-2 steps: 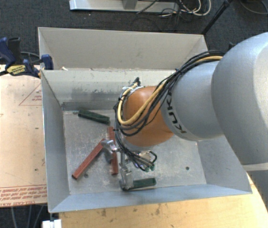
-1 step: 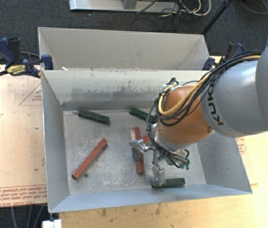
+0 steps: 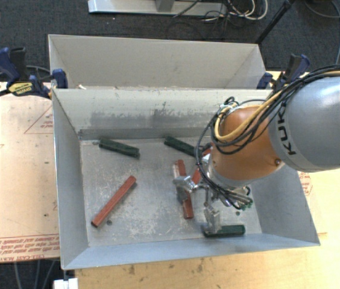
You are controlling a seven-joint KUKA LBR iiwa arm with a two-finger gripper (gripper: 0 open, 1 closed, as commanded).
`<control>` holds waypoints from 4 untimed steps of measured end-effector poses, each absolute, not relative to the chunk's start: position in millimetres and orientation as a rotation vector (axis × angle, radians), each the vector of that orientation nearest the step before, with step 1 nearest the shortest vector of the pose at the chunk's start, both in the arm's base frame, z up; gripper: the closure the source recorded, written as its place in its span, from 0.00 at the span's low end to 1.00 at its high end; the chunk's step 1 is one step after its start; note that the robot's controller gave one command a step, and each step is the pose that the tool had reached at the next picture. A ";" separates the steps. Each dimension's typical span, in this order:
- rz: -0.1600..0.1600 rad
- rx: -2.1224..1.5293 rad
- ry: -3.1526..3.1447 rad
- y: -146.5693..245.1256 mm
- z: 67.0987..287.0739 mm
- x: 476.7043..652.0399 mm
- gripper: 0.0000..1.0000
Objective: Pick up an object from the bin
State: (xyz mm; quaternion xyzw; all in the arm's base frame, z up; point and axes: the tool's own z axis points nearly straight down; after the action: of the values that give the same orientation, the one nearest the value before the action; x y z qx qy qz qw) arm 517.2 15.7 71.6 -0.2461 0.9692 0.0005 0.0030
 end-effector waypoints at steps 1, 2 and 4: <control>-0.003 -0.841 3.018 -18.5 71.1 572.3 0.00; -0.001 -0.843 3.018 -16.8 72.7 571.6 1.00; 0.001 -0.822 3.029 -53.2 210.2 578.6 0.00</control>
Offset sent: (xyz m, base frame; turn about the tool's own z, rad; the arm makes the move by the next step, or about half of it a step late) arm 0.0516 -0.0326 -0.0016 -0.0518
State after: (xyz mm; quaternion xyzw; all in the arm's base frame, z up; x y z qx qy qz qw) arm 578.6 -53.2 210.2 -0.2619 0.9651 0.0004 0.0017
